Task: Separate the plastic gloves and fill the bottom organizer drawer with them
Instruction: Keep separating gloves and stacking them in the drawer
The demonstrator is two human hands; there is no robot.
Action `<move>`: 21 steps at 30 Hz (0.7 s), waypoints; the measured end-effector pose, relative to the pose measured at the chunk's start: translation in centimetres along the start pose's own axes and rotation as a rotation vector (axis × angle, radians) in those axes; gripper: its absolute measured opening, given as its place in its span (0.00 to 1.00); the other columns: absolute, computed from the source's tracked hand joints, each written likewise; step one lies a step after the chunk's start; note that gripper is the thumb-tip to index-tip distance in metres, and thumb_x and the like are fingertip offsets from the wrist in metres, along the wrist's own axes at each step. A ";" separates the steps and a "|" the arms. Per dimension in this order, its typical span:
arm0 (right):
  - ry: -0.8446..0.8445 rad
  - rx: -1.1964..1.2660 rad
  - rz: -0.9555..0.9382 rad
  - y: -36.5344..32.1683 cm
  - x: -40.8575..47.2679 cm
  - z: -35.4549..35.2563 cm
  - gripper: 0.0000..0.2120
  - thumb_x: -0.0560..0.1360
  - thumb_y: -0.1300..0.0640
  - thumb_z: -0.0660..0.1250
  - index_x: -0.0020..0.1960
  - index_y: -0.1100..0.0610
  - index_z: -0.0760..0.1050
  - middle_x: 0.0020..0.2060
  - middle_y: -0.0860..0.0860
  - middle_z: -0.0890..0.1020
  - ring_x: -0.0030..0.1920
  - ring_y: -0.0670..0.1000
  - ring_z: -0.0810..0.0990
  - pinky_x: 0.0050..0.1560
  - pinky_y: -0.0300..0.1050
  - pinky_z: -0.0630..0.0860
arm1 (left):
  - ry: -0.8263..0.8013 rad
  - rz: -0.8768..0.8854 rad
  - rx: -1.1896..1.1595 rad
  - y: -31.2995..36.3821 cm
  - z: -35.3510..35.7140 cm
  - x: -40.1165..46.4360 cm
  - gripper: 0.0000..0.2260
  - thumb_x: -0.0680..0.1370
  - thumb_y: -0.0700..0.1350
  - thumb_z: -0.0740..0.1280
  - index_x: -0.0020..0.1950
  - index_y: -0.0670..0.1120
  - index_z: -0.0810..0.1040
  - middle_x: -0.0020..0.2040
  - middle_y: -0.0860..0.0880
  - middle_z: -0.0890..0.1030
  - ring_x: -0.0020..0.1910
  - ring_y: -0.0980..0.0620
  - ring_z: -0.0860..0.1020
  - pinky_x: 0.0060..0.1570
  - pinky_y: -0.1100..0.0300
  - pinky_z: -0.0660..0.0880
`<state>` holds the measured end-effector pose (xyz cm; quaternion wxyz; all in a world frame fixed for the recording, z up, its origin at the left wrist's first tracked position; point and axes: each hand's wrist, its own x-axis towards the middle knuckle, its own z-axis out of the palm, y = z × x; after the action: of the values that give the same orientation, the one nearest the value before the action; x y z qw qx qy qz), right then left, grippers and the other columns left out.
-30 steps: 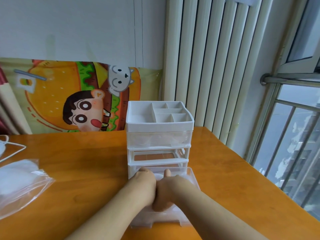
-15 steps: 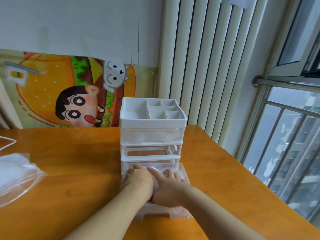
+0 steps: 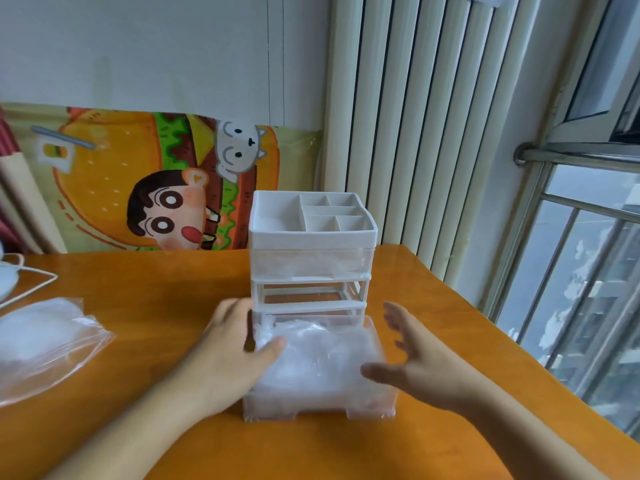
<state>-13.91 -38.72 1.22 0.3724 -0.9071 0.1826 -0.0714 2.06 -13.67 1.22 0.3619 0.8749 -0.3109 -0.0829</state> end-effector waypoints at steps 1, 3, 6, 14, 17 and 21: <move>-0.057 0.113 0.065 0.7 -0.4 0.0 0.57 0.68 0.42 0.83 0.85 0.47 0.51 0.81 0.42 0.63 0.80 0.49 0.65 0.78 0.49 0.67 | -0.071 -0.067 -0.090 -1.0 0.4 -0.7 0.51 0.70 0.70 0.73 0.84 0.53 0.51 0.80 0.60 0.57 0.78 0.55 0.64 0.77 0.53 0.65; -0.174 0.227 0.081 1.4 -1.0 0.6 0.54 0.66 0.45 0.86 0.83 0.48 0.59 0.76 0.38 0.71 0.75 0.44 0.72 0.77 0.48 0.69 | -0.186 -0.114 -0.225 -2.0 1.6 -2.1 0.59 0.61 0.73 0.78 0.83 0.56 0.52 0.78 0.61 0.66 0.73 0.59 0.72 0.75 0.55 0.69; -0.111 0.214 -0.050 1.7 -1.4 2.2 0.38 0.66 0.50 0.86 0.72 0.43 0.74 0.63 0.39 0.84 0.64 0.41 0.82 0.69 0.49 0.77 | -0.141 -0.057 -0.273 -2.2 3.7 -3.1 0.37 0.69 0.54 0.81 0.73 0.65 0.66 0.63 0.63 0.81 0.60 0.66 0.80 0.67 0.62 0.74; -0.014 0.306 -0.163 -0.3 -1.0 -1.2 0.29 0.74 0.61 0.79 0.72 0.45 0.76 0.61 0.44 0.86 0.61 0.47 0.85 0.63 0.49 0.81 | -0.003 0.045 -0.284 0.1 0.7 -3.0 0.31 0.68 0.60 0.80 0.69 0.64 0.73 0.59 0.67 0.82 0.56 0.66 0.81 0.58 0.65 0.77; -0.032 0.309 -0.157 -0.6 0.1 -1.5 0.28 0.74 0.61 0.80 0.71 0.47 0.78 0.60 0.46 0.86 0.60 0.48 0.85 0.61 0.49 0.83 | 0.043 0.053 -0.266 0.2 0.3 -2.3 0.28 0.71 0.57 0.80 0.68 0.63 0.73 0.58 0.68 0.82 0.54 0.70 0.80 0.53 0.70 0.75; -0.044 0.349 -0.119 0.0 0.9 -1.1 0.29 0.73 0.61 0.80 0.71 0.47 0.78 0.61 0.47 0.86 0.62 0.50 0.85 0.65 0.54 0.81 | 0.036 0.039 -0.275 0.2 0.8 -1.7 0.28 0.71 0.55 0.80 0.67 0.62 0.74 0.58 0.67 0.82 0.55 0.70 0.80 0.50 0.74 0.74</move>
<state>-13.34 -39.81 1.94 0.5232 -0.8393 0.1052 -0.1039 0.30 -13.18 0.62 0.4854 0.8123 -0.3070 -0.1019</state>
